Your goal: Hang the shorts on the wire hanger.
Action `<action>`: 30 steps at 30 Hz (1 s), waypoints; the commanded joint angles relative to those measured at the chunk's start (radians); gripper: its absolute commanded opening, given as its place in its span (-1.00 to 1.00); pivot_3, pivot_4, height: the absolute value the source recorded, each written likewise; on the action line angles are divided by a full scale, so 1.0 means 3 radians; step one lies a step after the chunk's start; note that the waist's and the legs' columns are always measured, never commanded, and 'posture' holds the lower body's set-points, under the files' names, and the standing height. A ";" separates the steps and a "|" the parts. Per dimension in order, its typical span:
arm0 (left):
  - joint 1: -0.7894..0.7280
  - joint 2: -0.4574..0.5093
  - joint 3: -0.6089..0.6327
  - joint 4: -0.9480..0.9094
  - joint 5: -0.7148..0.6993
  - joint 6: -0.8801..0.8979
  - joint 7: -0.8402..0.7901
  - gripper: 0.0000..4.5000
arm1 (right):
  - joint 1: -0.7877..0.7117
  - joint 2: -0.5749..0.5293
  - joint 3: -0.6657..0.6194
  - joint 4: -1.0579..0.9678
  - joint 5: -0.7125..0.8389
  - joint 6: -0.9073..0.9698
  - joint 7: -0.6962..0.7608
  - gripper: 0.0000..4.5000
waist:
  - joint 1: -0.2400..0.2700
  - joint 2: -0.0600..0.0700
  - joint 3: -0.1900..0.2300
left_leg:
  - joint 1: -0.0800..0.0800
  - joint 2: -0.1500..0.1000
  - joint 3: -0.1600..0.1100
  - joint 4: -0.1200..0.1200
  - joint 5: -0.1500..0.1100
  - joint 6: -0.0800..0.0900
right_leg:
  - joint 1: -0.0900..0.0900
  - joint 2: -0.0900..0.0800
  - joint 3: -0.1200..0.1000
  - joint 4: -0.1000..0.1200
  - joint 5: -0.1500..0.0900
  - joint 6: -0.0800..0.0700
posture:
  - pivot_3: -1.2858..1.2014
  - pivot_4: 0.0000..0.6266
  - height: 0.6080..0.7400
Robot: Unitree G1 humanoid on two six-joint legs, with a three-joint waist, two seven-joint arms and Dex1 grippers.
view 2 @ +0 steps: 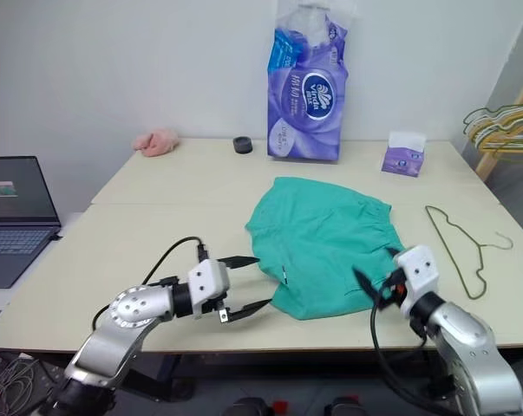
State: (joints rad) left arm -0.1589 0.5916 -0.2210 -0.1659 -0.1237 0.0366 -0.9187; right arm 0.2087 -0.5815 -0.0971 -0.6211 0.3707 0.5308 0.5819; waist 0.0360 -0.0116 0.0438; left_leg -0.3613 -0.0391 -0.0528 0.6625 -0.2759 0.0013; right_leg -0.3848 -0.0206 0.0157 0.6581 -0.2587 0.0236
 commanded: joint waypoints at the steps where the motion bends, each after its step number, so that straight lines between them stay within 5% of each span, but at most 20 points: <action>1: -0.0285 -0.0054 -0.0153 0.0185 0.0146 -0.0185 -0.0105 0.99 | 0.0190 -0.0368 -0.0015 -0.0323 0.0134 0.0124 0.0366 1.00 | -0.0030 -0.0001 0.0000 | 0.0000 -0.0001 -0.0001 0.0000 -0.0001 -0.0001 | 0.0000 0.0000 0.0000 0.0000 -0.0001 0.0003 | 0.00 -0.95 1.00; 6: -0.0426 -0.0202 -0.0444 0.0470 0.0443 -0.0540 -0.0108 0.99 | 0.0474 -0.0618 -0.0166 -0.0320 0.0109 0.0055 0.0510 1.00 | -0.0095 -0.0004 -0.0001 | 0.0000 0.0002 0.0000 0.0000 -0.0006 -0.0003 | 0.0000 -0.0002 0.0003 -0.0001 -0.0002 0.0009 | -0.03 -0.94 1.00; 20: -0.0845 -0.0625 -0.0794 0.1625 0.0829 -0.0892 -0.0140 0.99 | 0.0728 -0.0612 -0.0365 0.0028 -0.0210 -0.0484 0.0592 1.00 | -0.0132 -0.0010 -0.0003 | -0.0001 -0.0001 0.0001 0.0001 -0.0006 -0.0004 | 0.0000 0.0001 0.0003 -0.0001 -0.0003 0.0014 | -0.06 -0.94 1.00; 23: -0.0884 -0.0653 -0.0789 0.1729 0.0848 -0.0974 -0.0123 0.75 | 0.0752 -0.0650 -0.0389 0.0077 -0.0290 -0.0576 0.0614 1.00 | -0.0134 -0.0008 -0.0004 | 0.0000 -0.0001 0.0002 0.0002 -0.0007 -0.0004 | 0.0002 0.0000 0.0003 -0.0001 -0.0002 0.0015 | -0.07 -0.94 1.00; 30: -0.0897 -0.0694 -0.0725 0.1798 0.0752 -0.0946 -0.0197 -0.18 | 0.0593 -0.0837 -0.0330 0.0381 -0.0751 -0.0964 0.0596 1.00 | -0.0153 -0.0008 -0.0004 | 0.0001 -0.0001 0.0003 0.0002 -0.0007 -0.0004 | 0.0002 0.0001 0.0004 -0.0001 -0.0003 0.0015 | -0.07 -0.92 1.00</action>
State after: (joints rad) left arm -0.4118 0.3845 -0.4477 0.3667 0.1034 -0.2511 -0.9731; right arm 0.4084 -0.8159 -0.1837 -0.5110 0.1816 0.2905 0.7623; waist -0.0098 -0.0141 0.0427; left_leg -0.3609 -0.0393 -0.0516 0.6630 -0.2779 0.0001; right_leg -0.3844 -0.0204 0.0171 0.6577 -0.2595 0.0282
